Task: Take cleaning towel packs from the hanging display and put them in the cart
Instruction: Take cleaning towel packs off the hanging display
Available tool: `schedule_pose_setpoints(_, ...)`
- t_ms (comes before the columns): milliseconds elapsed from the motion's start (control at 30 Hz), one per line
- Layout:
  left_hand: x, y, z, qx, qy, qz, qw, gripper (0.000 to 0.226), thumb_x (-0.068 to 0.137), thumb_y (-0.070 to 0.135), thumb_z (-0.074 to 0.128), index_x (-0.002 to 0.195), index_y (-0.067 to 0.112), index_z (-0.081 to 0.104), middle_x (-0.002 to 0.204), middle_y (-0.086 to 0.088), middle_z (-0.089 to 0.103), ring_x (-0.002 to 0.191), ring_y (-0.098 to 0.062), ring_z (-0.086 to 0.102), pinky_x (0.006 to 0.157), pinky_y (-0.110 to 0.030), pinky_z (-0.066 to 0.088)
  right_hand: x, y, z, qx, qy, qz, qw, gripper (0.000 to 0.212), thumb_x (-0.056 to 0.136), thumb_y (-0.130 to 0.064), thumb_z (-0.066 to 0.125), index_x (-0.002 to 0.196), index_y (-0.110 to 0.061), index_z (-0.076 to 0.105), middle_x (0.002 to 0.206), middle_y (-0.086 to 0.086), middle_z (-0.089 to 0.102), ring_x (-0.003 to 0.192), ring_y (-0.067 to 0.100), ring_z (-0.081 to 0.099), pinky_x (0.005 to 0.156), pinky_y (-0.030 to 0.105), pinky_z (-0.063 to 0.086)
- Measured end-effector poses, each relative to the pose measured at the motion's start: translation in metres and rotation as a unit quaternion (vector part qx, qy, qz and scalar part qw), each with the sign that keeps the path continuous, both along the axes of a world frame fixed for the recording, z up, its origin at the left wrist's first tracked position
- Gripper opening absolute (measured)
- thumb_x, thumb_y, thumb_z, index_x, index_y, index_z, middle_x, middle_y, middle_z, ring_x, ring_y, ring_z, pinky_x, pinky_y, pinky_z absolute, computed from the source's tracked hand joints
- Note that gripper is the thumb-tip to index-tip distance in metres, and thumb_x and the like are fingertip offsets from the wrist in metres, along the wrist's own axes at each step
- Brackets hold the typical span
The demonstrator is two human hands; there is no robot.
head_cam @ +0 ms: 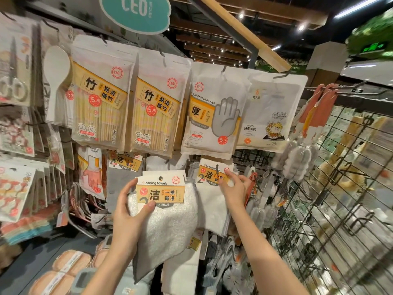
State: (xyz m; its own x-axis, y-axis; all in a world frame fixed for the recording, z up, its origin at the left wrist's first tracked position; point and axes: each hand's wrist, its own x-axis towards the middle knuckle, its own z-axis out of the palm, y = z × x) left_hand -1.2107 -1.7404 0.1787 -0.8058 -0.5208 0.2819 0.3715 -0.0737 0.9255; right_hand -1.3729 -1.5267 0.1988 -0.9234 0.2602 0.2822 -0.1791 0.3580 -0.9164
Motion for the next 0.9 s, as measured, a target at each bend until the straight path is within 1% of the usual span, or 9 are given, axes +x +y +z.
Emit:
schedule_pose_setpoints(167,0.002,0.007,0.001,0.001,0.005,0.001,1.000,0.069,0.078,-0.001,0.071,0.129,0.039,0.049,0.127,0.017,0.054,0.114,-0.009,0.056,0.097,-0.034,0.044,0.029,-0.004,0.000,0.022,0.055,0.029,0.998,0.022,0.083,-0.017,0.069,0.103,-0.026,0.063,0.117,-0.003,0.028,0.115,0.010,0.029,0.103,0.022,0.022)
schedule_pose_setpoints(233,0.003,0.010,0.003,-0.002,0.003,-0.004,1.000,0.068,0.078,0.000,0.071,0.131,0.035,0.049,0.124,0.020,0.055,0.112,-0.003,0.056,0.097,-0.034,0.044,0.044,-0.012,0.004,0.013,0.065,0.075,0.995,0.020,0.086,-0.020,0.065,0.106,-0.025,0.062,0.120,-0.003,0.034,0.115,0.008,0.038,0.098,0.011,0.028)
schedule_pose_setpoints(333,0.007,0.013,0.006,-0.004,0.005,-0.008,1.000,0.068,0.078,-0.001,0.071,0.133,0.031,0.048,0.120,0.022,0.055,0.102,0.011,0.057,0.094,-0.028,0.044,0.069,-0.027,0.013,-0.013,0.062,0.144,0.988,0.022,0.091,-0.022,0.058,0.114,-0.021,0.061,0.124,-0.002,0.041,0.099,-0.015,0.045,0.079,-0.004,0.035)
schedule_pose_setpoints(400,0.009,0.015,0.006,-0.006,0.006,-0.008,1.000,0.067,0.078,0.000,0.072,0.133,0.030,0.049,0.122,0.020,0.056,0.105,0.008,0.056,0.095,-0.028,0.043,0.082,-0.037,0.014,-0.023,0.059,0.195,0.979,0.027,0.092,-0.025,0.057,0.119,-0.023,0.059,0.124,-0.004,0.042,0.103,-0.018,0.044,0.090,0.004,0.039)
schedule_pose_setpoints(500,0.010,0.017,0.004,-0.006,0.008,0.001,1.000,0.068,0.076,0.005,0.076,0.132,0.033,0.050,0.127,0.015,0.055,0.118,-0.003,0.052,0.099,-0.031,0.041,0.094,-0.048,0.010,0.017,0.043,0.226,0.973,0.034,0.090,-0.028,0.060,0.123,-0.023,0.057,0.120,-0.012,0.042,0.120,0.001,0.039,0.107,0.020,0.033)
schedule_pose_setpoints(633,0.017,0.021,0.005,-0.004,0.020,0.017,1.000,0.064,0.080,0.000,0.069,0.132,0.032,0.049,0.128,0.013,0.054,0.112,0.009,0.050,0.090,-0.017,0.041,0.107,-0.053,0.009,0.048,0.052,0.213,0.975,0.042,0.083,-0.020,0.070,0.123,-0.020,0.056,0.121,-0.010,0.043,0.116,-0.001,0.037,0.089,-0.006,0.023)
schedule_pose_setpoints(700,0.020,0.022,0.004,-0.006,0.018,0.017,1.000,0.062,0.081,-0.001,0.068,0.133,0.027,0.049,0.124,0.013,0.055,0.104,0.016,0.052,0.082,-0.008,0.041,0.112,-0.053,0.010,0.039,0.053,0.211,0.975,0.039,0.079,-0.017,0.073,0.113,-0.026,0.056,0.118,-0.009,0.050,0.109,-0.003,0.044,0.086,-0.003,0.029)
schedule_pose_setpoints(800,0.022,0.023,0.003,-0.010,0.012,0.013,1.000,0.060,0.079,0.000,0.070,0.130,0.027,0.051,0.124,0.012,0.057,0.109,0.009,0.053,0.089,-0.019,0.043,0.117,-0.051,0.014,0.018,0.029,0.218,0.975,0.038,0.077,-0.012,0.074,0.102,-0.028,0.051,0.107,-0.017,0.057,0.098,-0.008,0.053,0.081,0.005,0.039)
schedule_pose_setpoints(900,0.024,0.023,0.005,-0.021,0.009,0.024,0.999,0.057,0.077,0.001,0.073,0.124,0.025,0.052,0.119,0.019,0.054,0.103,0.020,0.048,0.088,-0.014,0.039,0.120,-0.048,0.014,-0.012,0.038,0.206,0.978,0.034,0.079,-0.005,0.070,0.099,-0.024,0.051,0.101,-0.018,0.057,0.092,-0.013,0.053,0.082,0.014,0.044)
